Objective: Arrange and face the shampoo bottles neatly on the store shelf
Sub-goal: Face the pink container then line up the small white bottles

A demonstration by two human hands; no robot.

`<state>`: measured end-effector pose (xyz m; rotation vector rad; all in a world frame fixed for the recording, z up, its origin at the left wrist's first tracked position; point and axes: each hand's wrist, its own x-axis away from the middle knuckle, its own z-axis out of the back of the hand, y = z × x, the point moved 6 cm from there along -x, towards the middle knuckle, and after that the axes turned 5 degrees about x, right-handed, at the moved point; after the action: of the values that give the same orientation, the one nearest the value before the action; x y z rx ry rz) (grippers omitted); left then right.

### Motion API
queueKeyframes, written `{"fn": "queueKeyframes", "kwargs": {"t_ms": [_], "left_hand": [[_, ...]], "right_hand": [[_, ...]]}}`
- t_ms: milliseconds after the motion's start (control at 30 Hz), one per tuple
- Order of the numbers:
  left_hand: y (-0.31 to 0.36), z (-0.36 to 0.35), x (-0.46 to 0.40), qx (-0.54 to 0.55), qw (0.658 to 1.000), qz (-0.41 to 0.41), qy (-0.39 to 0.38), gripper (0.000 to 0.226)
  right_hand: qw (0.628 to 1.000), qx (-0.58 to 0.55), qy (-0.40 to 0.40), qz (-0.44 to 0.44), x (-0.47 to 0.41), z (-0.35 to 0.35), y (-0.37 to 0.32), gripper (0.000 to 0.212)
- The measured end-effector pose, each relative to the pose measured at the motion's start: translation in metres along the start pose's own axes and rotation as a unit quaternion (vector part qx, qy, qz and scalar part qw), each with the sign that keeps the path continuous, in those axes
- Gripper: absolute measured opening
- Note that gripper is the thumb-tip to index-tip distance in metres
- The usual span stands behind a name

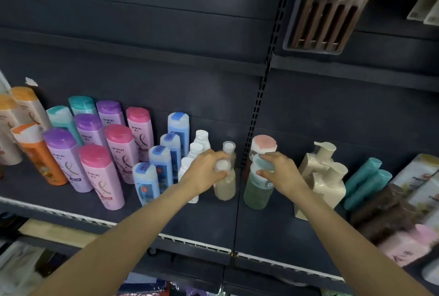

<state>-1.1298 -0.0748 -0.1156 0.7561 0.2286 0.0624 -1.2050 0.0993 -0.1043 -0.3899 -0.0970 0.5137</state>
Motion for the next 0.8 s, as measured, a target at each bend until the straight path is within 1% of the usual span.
{"fn": "queueKeyframes", "kwargs": {"t_ms": [100, 233, 367, 467, 567, 700, 800], "left_hand": [[-0.011, -0.023, -0.010, -0.039, 0.999, 0.006, -0.037, 0.031], [-0.022, -0.042, -0.019, -0.061, 0.997, 0.025, -0.049, 0.032], [-0.031, -0.054, -0.026, -0.084, 0.993, 0.054, -0.056, 0.035], [-0.035, -0.060, -0.031, -0.097, 0.991, 0.064, -0.061, 0.030], [-0.038, -0.061, -0.035, -0.101, 0.991, 0.067, -0.051, 0.025], [-0.042, -0.063, -0.042, -0.102, 0.991, 0.077, -0.042, 0.028], [-0.043, -0.065, -0.047, -0.107, 0.990, 0.084, -0.040, 0.035]], "right_hand": [[0.999, 0.019, -0.018, 0.022, -0.010, -0.010, 0.007, 0.053], [0.999, 0.026, -0.039, 0.024, -0.016, -0.017, 0.019, 0.044], [0.998, 0.026, -0.038, 0.031, -0.019, -0.018, 0.022, 0.037], [0.998, 0.044, -0.026, 0.038, -0.020, -0.019, 0.021, 0.031], [0.997, 0.060, 0.000, 0.037, -0.018, -0.021, 0.022, 0.028], [0.997, 0.070, 0.014, 0.035, -0.016, -0.023, 0.025, 0.028], [0.997, 0.068, 0.020, 0.036, -0.016, -0.022, 0.027, 0.029]]}}
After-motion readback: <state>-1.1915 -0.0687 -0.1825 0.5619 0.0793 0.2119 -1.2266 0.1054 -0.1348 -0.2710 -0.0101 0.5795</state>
